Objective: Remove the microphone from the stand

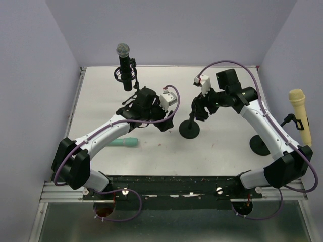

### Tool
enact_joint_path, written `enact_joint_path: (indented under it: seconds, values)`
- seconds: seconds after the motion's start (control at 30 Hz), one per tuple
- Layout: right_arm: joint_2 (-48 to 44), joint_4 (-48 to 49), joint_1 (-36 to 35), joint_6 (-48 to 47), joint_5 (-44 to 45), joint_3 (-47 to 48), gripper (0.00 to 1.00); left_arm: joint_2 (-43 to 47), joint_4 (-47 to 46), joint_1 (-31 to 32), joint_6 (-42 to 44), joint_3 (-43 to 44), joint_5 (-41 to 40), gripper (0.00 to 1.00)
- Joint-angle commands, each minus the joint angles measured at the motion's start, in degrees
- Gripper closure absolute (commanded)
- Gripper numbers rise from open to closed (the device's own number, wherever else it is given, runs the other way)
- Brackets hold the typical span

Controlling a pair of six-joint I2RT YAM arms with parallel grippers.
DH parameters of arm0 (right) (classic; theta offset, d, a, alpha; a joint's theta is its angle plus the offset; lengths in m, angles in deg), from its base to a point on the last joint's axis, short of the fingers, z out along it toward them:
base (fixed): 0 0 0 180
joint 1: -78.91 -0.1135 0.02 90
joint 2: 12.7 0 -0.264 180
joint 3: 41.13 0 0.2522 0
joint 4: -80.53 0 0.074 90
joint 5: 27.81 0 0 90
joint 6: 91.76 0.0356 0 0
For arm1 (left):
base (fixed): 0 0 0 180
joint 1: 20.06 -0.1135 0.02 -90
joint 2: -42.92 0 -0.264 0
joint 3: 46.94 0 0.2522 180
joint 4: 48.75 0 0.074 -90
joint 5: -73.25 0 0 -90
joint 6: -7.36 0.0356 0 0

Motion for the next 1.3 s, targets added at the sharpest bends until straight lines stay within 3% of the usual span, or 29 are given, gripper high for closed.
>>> enact_joint_path:
  seconds: [0.0, 0.07, 0.2, 0.37, 0.63, 1.13, 1.27]
  values:
    - [1.71, -5.60, -0.37, 3.54, -3.47, 10.42, 0.13, 3.14, -12.21, 0.27, 1.26, 3.10, 18.65, 0.21]
    - [2.15, -7.01, -0.37, 4.33, -4.35, 14.38, 0.07, 0.16, -12.23, 0.71, 1.35, 7.82, 22.09, 0.20]
    - [2.33, -8.60, -0.37, 6.87, -3.04, 19.48, 0.06, -6.78, -11.52, 1.41, -1.54, 16.28, 24.75, 0.20]
    - [0.31, -7.64, -0.11, 8.64, -0.05, 19.14, 0.06, -11.54, -12.32, 2.29, -6.47, 21.29, 24.31, 0.14]
    - [-1.01, -6.23, 2.26, 9.43, 1.01, 18.17, 0.06, -14.53, -13.01, 3.26, -16.83, 21.48, 9.99, 0.14]
    - [-2.24, -4.03, 3.23, 9.34, 3.20, 14.22, 0.06, -18.22, -15.13, 4.58, -20.89, 20.07, 15.78, 0.19]
    - [-3.03, -3.85, 3.32, 9.25, 4.26, 13.17, 0.06, -18.49, -15.65, 4.93, -20.89, 20.34, 16.30, 0.33]
